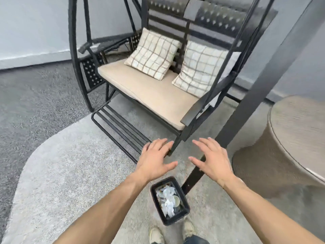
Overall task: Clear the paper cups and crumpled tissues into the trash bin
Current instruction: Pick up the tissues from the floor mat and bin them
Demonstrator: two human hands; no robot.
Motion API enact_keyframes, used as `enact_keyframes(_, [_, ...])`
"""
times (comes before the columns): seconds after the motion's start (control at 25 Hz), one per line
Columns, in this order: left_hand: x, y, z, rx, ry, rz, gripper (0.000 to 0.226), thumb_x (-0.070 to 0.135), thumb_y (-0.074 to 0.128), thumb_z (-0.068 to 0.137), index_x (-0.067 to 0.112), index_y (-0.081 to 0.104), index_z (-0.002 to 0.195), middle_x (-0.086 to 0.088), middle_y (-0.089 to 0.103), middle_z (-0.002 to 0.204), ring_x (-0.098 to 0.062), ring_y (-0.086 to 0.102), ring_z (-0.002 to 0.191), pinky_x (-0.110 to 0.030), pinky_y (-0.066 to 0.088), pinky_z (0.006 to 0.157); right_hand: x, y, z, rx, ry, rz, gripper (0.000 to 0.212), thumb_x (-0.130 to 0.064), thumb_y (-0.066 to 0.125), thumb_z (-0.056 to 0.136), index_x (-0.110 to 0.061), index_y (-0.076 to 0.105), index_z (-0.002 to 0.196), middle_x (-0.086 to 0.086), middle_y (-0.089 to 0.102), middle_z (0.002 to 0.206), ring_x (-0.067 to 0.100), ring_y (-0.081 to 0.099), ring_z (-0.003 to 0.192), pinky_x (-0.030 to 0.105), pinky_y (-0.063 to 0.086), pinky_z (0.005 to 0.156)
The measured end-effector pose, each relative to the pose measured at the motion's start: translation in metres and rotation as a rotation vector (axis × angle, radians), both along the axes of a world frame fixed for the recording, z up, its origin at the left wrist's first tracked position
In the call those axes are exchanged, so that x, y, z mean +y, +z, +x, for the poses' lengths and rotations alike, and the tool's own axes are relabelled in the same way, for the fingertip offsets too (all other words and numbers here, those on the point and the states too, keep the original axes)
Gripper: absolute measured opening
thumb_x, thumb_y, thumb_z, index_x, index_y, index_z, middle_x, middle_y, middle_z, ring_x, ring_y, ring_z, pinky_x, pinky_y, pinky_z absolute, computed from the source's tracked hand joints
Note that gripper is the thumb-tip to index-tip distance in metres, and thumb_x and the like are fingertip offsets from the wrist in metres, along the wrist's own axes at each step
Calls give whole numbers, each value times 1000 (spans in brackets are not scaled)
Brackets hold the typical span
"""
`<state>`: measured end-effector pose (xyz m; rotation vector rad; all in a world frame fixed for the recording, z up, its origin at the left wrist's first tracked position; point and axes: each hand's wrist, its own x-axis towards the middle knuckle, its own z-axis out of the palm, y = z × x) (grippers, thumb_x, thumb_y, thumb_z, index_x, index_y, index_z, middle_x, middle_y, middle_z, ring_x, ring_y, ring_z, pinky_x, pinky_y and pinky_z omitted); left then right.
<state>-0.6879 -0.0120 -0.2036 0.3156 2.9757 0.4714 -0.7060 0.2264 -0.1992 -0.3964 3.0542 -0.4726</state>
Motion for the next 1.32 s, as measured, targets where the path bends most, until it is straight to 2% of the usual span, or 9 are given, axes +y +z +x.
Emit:
enact_keyframes(0.12, [16,40,-12,114,-84,-36,89,86,27,76,44,7,151,10,8,162,-13,-1,148,-45,-6,118,22,43,8,75,-81,20,70,-74,44,81,-46,29,144,-9,30,155,18,12,146,47,21,113])
enact_keyframes(0.28, [48,83,-26,193,-167,-48,90,92,17,73,49,-3,149,9,0,163,-16,-9,148,-48,-10,117,65,87,25,163,-199,78,76,-80,33,78,-46,23,146,-7,25,157,21,6,147,52,16,116])
enact_keyframes(0.56, [151,126,-16,254,-364,38,89,93,20,71,52,-2,147,13,-2,162,-11,-13,147,-49,-10,118,167,126,99,225,-437,161,79,-85,25,75,-49,17,145,-8,19,159,22,0,148,53,11,116])
enact_keyframes(0.72, [237,139,24,288,-523,75,89,92,20,72,50,4,149,12,1,162,-12,-10,148,-45,-13,117,237,137,182,230,-596,197,80,-85,25,75,-48,20,146,-7,19,159,24,1,148,56,11,116])
enact_keyframes(1.04, [413,152,160,344,-810,146,88,92,17,74,48,9,149,10,4,162,-16,-3,149,-50,-7,118,367,152,396,206,-934,205,81,-86,27,74,-49,21,145,-8,19,159,22,0,148,55,9,116])
enact_keyframes(1.32, [550,157,274,305,-1113,220,82,92,18,75,55,-1,146,13,6,162,-11,-5,148,-47,-11,117,426,153,566,172,-1285,198,80,-86,26,73,-49,22,144,-9,18,159,20,-1,148,55,8,116])
